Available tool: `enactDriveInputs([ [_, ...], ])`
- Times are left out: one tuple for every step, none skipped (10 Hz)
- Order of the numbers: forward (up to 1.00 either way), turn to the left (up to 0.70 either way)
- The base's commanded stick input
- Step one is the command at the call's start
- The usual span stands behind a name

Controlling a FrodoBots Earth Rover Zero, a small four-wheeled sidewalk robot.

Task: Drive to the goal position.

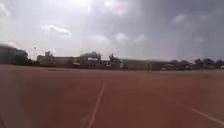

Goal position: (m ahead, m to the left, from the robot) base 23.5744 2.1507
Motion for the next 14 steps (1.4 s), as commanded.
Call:
enactDriveInputs([
  [0.7, 0.0],
  [0.7, 0.0],
  [0.7, 0.0],
  [0.7, 0.0],
  [0.7, 0.0],
  [0.7, 0.0],
  [0.7, 0.0],
  [0.7, 0.0],
  [0.7, 0.0],
  [0.7, 0.0],
  [0.7, 0.0],
  [0.7, 0.0],
  [0.7, 0.0],
  [0.7, 0.0],
])
